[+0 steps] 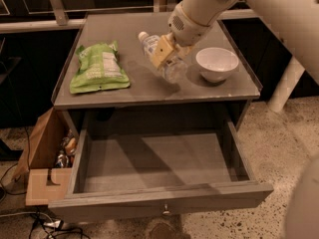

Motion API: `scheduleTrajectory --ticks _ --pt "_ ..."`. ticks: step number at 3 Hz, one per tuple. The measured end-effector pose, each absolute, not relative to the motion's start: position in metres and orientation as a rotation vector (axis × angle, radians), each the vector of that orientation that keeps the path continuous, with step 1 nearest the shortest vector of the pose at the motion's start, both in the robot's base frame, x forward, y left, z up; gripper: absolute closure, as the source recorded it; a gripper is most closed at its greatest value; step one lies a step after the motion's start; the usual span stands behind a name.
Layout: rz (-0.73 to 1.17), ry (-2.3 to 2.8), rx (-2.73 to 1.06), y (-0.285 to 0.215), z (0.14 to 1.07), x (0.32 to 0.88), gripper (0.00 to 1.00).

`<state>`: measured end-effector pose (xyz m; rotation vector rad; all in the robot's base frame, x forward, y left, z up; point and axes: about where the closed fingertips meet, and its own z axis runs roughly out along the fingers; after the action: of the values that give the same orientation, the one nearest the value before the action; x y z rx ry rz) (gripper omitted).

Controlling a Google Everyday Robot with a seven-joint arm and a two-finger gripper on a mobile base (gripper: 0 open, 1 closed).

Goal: Place blue plastic bottle into top drawer

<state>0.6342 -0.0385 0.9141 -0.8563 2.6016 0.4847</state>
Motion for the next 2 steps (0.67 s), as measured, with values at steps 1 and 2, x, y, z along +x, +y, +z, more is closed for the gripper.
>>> scheduleTrajectory --ticks 1,2 --pt "0.501 2.521 -0.927 -0.051 0.9386 0.5883 1.0" --pt "0.494 2.516 -0.931 -0.0554 0.9408 0.583 1.0"
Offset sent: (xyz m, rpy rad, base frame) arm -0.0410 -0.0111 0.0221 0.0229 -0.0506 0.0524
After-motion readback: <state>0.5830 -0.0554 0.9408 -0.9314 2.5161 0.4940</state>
